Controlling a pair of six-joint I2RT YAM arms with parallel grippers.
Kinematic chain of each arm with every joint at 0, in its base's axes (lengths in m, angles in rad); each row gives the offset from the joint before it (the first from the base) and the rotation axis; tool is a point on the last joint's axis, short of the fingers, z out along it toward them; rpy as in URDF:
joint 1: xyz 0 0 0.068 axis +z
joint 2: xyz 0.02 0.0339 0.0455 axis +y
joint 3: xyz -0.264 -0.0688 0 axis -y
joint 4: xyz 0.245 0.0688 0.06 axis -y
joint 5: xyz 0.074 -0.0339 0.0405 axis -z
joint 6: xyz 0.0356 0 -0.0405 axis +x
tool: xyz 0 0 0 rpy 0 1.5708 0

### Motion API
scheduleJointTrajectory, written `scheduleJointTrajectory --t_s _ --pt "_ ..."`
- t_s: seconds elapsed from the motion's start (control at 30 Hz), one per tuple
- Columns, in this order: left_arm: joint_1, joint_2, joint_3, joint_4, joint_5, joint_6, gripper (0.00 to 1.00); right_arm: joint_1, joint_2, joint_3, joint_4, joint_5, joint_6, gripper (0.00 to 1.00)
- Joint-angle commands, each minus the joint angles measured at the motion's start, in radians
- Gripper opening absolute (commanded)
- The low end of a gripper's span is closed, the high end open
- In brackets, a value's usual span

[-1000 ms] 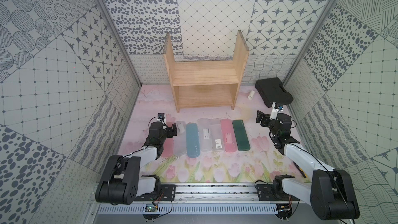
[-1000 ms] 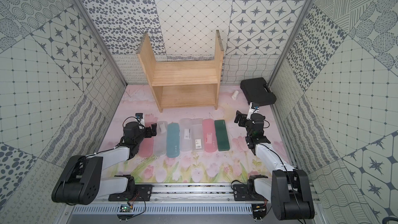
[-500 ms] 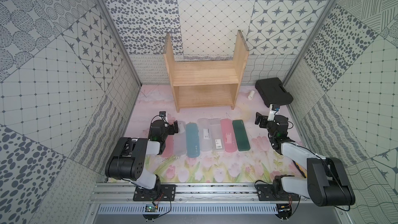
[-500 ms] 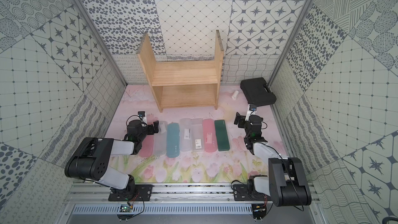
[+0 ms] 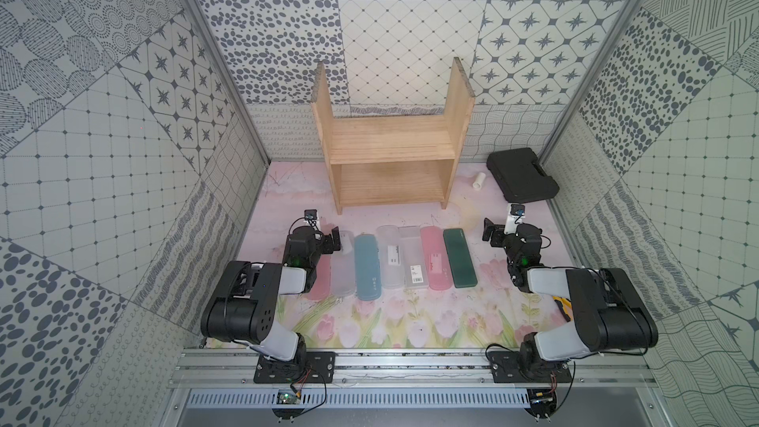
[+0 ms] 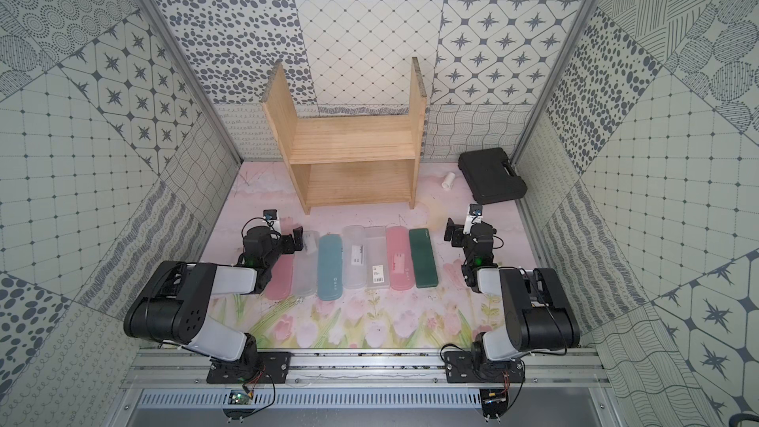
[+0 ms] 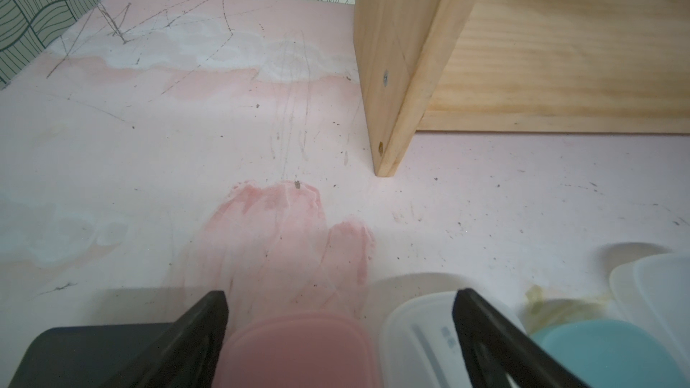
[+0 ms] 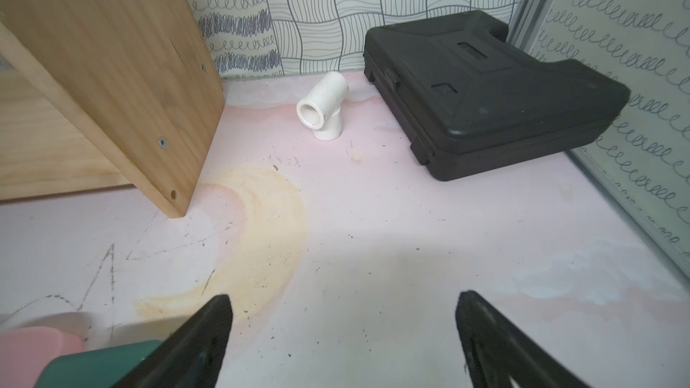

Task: Remove the pencil cases from the shelf
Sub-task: Reset both arms

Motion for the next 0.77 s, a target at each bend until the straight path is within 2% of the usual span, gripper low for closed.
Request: scheduleJointTrajectory --t_s 0.0,0.03,0.73 --pt "-0.008 0.005 0.007 0.037 -0.016 0.01 0.99 0.001 0.025 0.016 0.064 0.014 -0.018 0.98" --pt "-0.008 0.006 0.007 0.037 -0.015 0.01 0.99 0.003 0.02 0.036 0.019 0.011 -0.022 0.98" --pt "-0.006 0.005 0.007 0.035 -0.015 0.01 0.99 0.007 0.024 0.031 0.04 0.017 -0.025 0.98"
